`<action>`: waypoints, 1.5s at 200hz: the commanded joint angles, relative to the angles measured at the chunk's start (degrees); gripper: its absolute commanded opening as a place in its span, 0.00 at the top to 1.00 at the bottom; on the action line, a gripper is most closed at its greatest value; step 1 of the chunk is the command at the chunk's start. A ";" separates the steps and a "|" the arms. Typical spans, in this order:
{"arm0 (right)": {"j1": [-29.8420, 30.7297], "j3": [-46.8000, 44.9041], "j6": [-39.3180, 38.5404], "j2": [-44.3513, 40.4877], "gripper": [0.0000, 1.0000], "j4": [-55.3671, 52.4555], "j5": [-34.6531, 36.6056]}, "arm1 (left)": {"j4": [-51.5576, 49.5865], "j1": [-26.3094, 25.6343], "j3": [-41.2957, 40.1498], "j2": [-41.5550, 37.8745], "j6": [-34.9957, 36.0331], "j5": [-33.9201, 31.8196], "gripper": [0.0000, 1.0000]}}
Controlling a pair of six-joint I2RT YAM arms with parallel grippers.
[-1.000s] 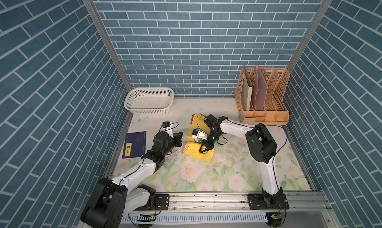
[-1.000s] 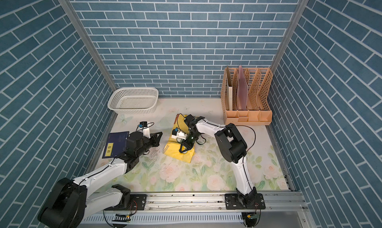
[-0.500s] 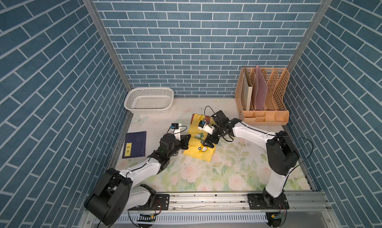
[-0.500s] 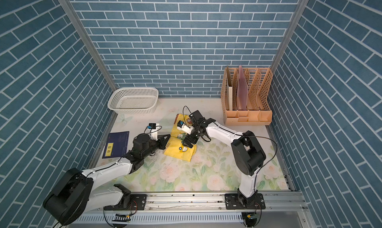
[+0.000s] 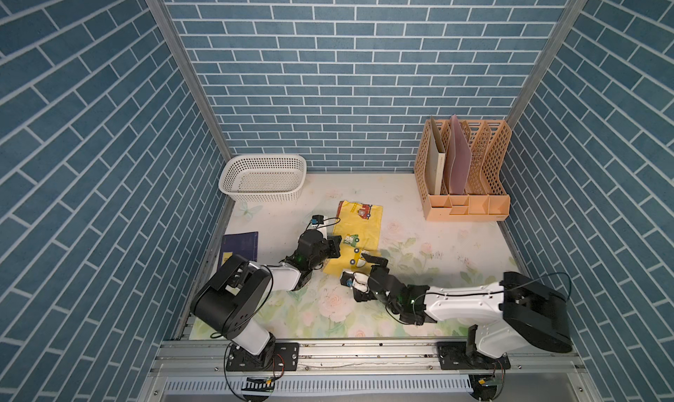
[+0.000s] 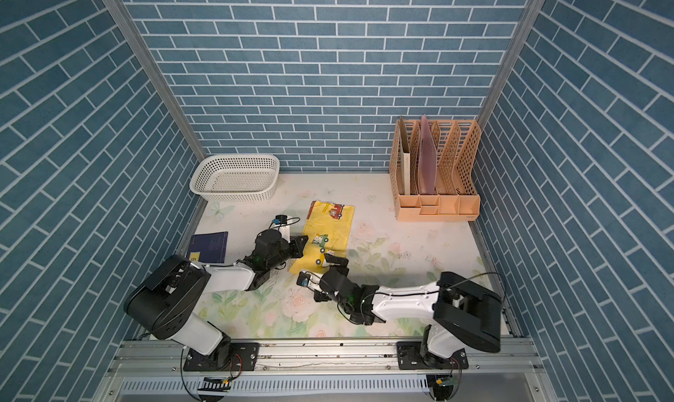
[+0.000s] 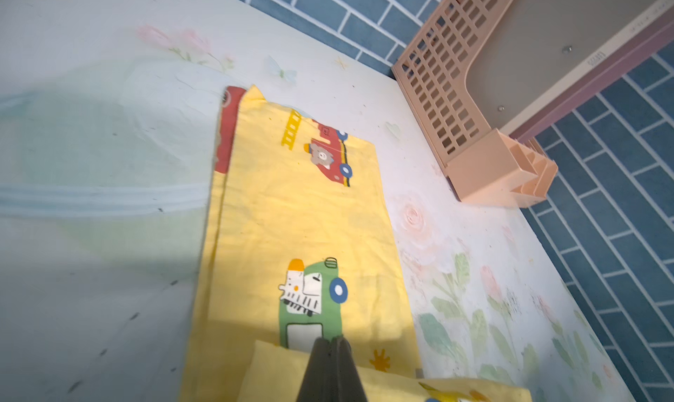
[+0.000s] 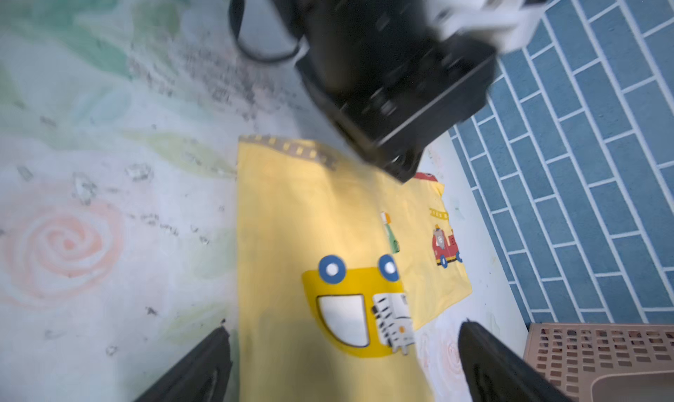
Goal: Roll up the pillowcase
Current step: Roll the pillowcase at the center of the board.
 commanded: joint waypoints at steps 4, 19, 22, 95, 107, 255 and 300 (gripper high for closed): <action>1.26 0.65 -3.23 6.96 0.00 13.05 11.03 | -0.79 2.11 -0.57 -1.71 0.31 -1.02 1.00; 1.28 1.77 -4.63 10.84 0.00 15.20 10.25 | -1.70 2.59 -0.55 -2.41 0.36 -0.65 1.00; 1.28 2.02 -4.89 11.63 0.00 15.42 9.89 | -1.76 2.66 -0.63 -2.64 0.48 -0.61 1.00; -3.62 10.69 -5.87 25.14 0.46 7.35 6.72 | -2.51 3.62 -2.66 -5.60 0.56 -0.59 1.00; -4.75 11.85 -4.26 25.10 0.63 3.50 4.66 | -2.95 3.68 -2.95 -6.92 0.46 -0.77 1.00; -23.21 39.03 5.85 14.58 1.00 -63.16 -69.96 | -2.49 0.59 -6.44 -7.49 4.92 1.69 1.00; -28.56 51.85 0.92 26.07 1.00 -75.90 -76.14 | -10.72 1.00 -5.06 -13.31 6.25 -6.14 1.00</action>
